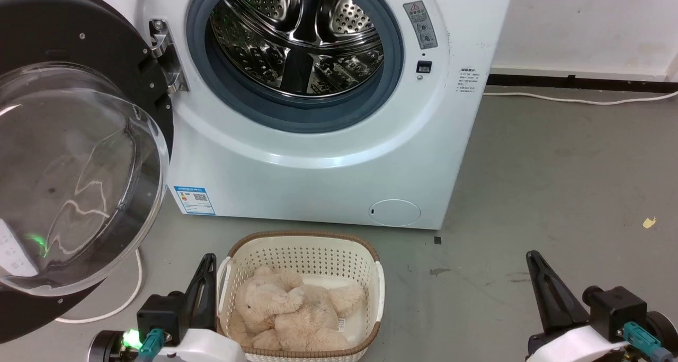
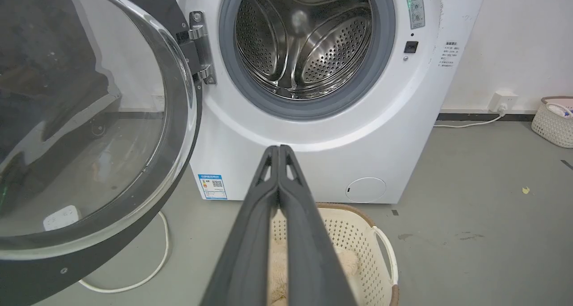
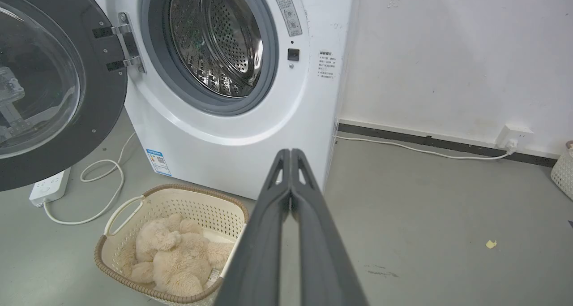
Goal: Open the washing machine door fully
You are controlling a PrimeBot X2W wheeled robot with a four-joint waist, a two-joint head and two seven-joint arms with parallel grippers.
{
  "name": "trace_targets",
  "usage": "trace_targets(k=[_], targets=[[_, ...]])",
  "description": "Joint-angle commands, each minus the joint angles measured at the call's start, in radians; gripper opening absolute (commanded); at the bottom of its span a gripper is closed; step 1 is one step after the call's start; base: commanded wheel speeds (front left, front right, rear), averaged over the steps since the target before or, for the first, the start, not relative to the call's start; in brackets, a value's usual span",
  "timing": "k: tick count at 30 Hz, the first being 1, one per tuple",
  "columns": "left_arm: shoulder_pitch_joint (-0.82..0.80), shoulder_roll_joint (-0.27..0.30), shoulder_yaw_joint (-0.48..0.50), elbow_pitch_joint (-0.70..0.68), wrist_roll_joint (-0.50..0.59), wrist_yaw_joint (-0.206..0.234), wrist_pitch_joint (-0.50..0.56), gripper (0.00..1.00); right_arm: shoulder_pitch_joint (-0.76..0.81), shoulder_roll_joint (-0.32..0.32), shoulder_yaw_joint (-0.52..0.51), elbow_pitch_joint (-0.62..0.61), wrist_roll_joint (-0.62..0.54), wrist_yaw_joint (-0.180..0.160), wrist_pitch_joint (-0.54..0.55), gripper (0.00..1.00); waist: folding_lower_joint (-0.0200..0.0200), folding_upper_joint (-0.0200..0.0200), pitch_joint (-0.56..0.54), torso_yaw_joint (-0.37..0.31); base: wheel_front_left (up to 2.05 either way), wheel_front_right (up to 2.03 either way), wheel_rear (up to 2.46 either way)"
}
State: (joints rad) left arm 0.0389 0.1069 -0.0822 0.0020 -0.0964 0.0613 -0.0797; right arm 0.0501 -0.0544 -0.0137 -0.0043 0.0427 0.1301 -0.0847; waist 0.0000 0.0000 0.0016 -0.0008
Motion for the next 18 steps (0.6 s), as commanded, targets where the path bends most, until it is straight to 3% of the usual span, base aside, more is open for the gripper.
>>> trace_targets(k=[1,18], targets=[[-0.015,-0.006,0.007,-0.001,0.013,-0.007,0.003,0.0,-0.017,0.003,0.002,0.003,-0.009,0.0,0.005,0.0,0.0,0.0,0.0,0.0,0.0,0.0,0.0],[-0.025,-0.026,0.036,-0.002,0.046,-0.028,0.033,0.0,-0.03,0.003,0.007,0.003,-0.022,0.0,0.036,0.0,0.0,0.0,-0.001,0.0,0.0,0.0,0.0]])
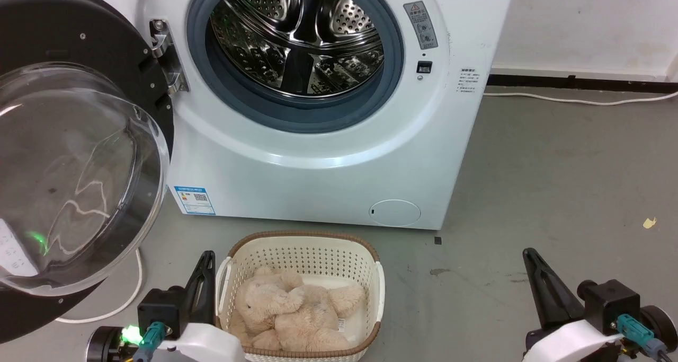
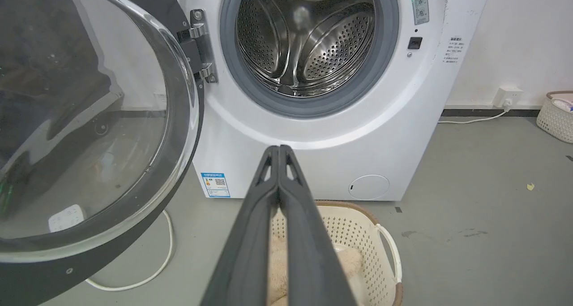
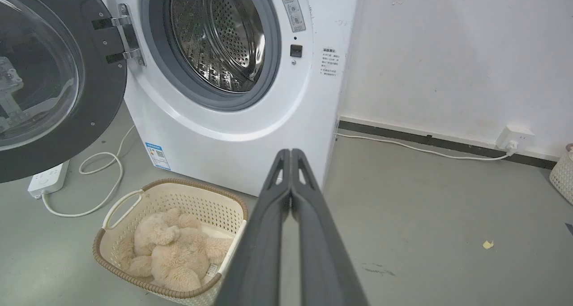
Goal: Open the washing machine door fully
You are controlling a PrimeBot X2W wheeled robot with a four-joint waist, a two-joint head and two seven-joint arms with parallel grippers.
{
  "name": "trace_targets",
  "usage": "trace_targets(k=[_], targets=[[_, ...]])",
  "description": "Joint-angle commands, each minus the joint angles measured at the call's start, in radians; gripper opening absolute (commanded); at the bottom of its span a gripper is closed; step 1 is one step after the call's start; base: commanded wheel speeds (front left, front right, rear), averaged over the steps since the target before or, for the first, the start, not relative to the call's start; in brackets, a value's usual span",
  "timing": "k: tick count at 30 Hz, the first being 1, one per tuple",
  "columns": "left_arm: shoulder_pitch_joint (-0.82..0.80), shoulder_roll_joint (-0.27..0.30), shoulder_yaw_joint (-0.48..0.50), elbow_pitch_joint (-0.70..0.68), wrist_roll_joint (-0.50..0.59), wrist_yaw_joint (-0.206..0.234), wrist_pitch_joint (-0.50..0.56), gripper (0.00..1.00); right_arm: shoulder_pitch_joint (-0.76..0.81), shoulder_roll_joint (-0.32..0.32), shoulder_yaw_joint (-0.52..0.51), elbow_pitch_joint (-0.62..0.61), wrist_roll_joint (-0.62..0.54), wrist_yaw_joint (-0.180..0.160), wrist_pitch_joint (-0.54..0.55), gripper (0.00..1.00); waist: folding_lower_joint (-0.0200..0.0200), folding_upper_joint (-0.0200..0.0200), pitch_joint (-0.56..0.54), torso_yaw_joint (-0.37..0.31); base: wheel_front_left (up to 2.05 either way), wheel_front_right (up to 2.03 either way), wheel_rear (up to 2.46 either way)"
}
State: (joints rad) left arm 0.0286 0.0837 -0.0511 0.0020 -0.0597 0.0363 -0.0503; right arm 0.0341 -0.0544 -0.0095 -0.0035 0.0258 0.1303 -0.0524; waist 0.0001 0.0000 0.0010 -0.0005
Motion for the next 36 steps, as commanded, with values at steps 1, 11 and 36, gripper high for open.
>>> trace_targets(k=[1,11,36], targets=[[-0.015,-0.004,0.007,-0.002,0.011,-0.005,0.006,0.0,-0.015,0.003,0.003,0.003,-0.006,0.0,0.006,0.0,0.0,0.0,0.0,0.0,0.0,0.0,0.0],[-0.02,-0.014,0.023,-0.002,0.028,-0.016,0.021,0.0,-0.022,0.004,0.005,0.003,-0.013,0.0,0.022,0.0,0.0,0.0,0.0,0.0,0.0,0.0,0.0],[-0.029,-0.033,0.051,-0.002,0.06,-0.036,0.05,0.0,-0.034,0.004,0.009,0.004,-0.026,0.0,0.052,0.0,-0.0001,0.0,-0.001,0.001,0.0,0.0,0.0]])
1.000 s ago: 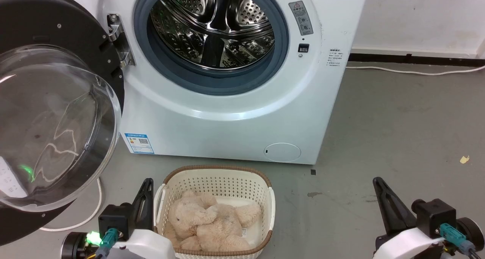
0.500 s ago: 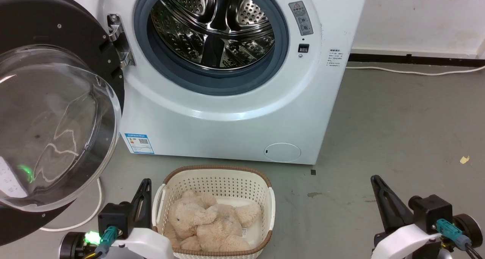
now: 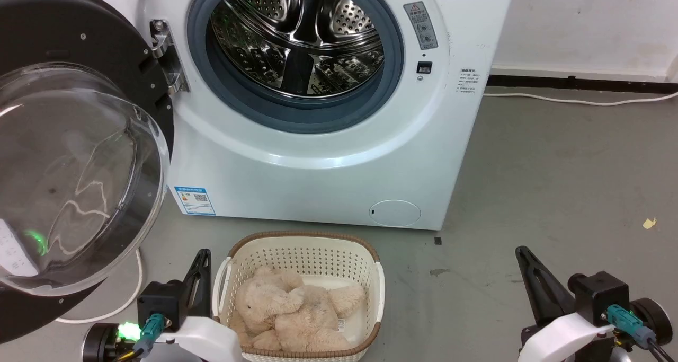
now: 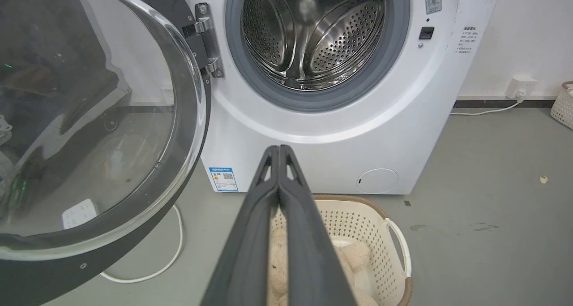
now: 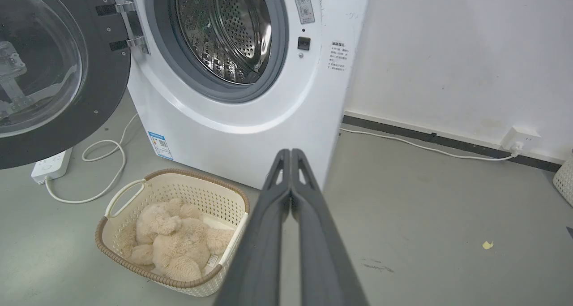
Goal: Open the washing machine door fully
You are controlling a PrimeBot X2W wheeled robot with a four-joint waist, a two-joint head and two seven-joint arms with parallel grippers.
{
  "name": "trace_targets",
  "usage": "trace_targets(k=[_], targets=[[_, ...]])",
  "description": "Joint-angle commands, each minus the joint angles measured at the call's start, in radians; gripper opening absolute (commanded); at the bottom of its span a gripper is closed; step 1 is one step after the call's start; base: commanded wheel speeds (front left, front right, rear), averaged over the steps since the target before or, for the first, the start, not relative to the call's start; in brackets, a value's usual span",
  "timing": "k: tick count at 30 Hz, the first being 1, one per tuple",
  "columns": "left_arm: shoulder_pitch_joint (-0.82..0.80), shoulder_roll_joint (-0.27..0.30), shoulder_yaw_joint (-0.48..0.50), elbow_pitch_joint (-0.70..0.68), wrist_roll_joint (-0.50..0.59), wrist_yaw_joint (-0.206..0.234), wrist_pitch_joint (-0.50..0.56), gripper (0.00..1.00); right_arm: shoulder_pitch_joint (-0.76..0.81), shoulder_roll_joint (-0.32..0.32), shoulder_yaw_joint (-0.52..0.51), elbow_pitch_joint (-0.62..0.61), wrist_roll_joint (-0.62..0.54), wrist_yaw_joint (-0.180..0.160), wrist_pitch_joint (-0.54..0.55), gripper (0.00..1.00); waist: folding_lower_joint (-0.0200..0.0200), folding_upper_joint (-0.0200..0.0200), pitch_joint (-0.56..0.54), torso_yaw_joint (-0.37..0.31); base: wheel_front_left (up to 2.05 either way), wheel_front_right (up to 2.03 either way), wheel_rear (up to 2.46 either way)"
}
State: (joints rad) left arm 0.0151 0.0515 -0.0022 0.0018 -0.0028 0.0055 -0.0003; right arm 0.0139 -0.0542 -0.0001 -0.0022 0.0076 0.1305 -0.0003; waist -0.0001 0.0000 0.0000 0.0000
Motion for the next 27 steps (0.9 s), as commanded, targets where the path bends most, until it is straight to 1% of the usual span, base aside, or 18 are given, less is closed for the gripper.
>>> trace_targets(k=[1,27], targets=[[-0.015,-0.001,0.002,-0.002,0.003,-0.005,0.0,0.0,-0.014,0.004,0.0,0.002,-0.008,0.0,0.0,0.0,0.0001,0.0,0.0,0.0,0.0,0.0,0.0],[-0.015,-0.001,0.002,-0.002,0.003,-0.005,0.0,0.0,-0.014,0.004,0.0,0.002,-0.008,0.0,0.0,0.0,0.0001,0.0,0.0,0.0,0.0,0.0,0.0]])
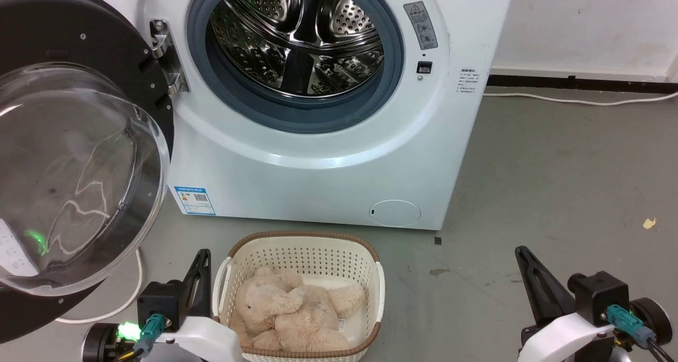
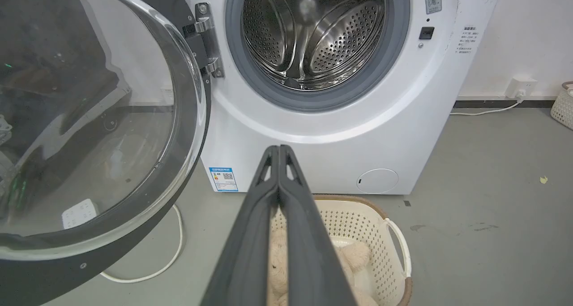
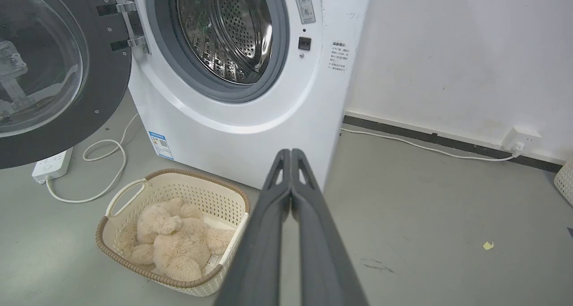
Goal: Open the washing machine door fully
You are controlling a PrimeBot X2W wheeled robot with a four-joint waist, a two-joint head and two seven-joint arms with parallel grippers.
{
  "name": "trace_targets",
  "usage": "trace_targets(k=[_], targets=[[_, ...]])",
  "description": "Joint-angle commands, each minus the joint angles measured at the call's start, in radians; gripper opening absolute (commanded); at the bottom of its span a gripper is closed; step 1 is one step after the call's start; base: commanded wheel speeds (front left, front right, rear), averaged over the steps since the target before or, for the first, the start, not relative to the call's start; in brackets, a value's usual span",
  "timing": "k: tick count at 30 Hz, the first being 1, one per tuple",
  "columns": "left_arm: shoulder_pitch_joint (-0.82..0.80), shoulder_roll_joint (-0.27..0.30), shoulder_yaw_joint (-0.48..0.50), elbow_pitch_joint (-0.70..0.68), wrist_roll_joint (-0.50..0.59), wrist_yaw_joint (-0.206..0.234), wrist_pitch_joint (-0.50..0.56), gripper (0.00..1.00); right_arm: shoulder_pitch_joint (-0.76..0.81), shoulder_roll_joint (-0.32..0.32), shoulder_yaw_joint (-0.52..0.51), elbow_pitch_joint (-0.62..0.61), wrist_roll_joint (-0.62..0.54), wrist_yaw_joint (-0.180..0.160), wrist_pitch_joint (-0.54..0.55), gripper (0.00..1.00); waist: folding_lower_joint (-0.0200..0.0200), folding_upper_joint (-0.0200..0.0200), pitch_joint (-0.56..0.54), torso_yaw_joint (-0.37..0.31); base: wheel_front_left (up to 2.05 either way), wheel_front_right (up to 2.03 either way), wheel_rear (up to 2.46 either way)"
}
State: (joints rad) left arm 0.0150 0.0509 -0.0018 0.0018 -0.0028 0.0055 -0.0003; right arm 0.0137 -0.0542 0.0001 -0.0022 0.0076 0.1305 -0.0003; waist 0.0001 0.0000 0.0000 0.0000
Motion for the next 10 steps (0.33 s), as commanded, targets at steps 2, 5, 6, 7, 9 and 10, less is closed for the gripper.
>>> trace_targets(k=[2,5,6,7,9,10], targets=[[-0.015,-0.001,0.002,-0.002,0.003,-0.005,0.0,0.0,-0.014,0.004,0.0,0.002,-0.008,0.0,0.0,0.0,-0.0001,0.0,0.0,0.0,0.0,0.0,0.0],[-0.015,-0.001,0.002,-0.002,0.003,-0.005,0.0,0.0,-0.014,0.004,0.0,0.002,-0.008,0.0,0.0,0.0,-0.0001,0.0,0.0,0.0,0.0,0.0,0.0],[-0.015,-0.001,0.002,-0.002,0.003,-0.005,0.0,0.0,-0.014,0.004,0.0,0.002,-0.008,0.0,0.0,0.0,-0.0001,0.0,0.0,0.0,0.0,0.0,0.0],[-0.015,-0.001,0.002,-0.002,0.003,-0.005,0.0,0.0,-0.014,0.004,0.0,0.002,-0.008,0.0,0.0,0.0,-0.0001,0.0,0.0,0.0,0.0,0.0,0.0],[-0.015,-0.001,0.002,-0.002,0.003,-0.005,0.0,0.0,-0.014,0.004,0.0,0.002,-0.008,0.0,0.0,0.0,-0.0001,0.0,0.0,0.0,0.0,0.0,0.0],[-0.015,-0.001,0.002,-0.002,0.003,-0.005,0.0,0.0,-0.014,0.004,0.0,0.002,-0.008,0.0,0.0,0.0,-0.0001,0.0,0.0,0.0,0.0,0.0,0.0]])
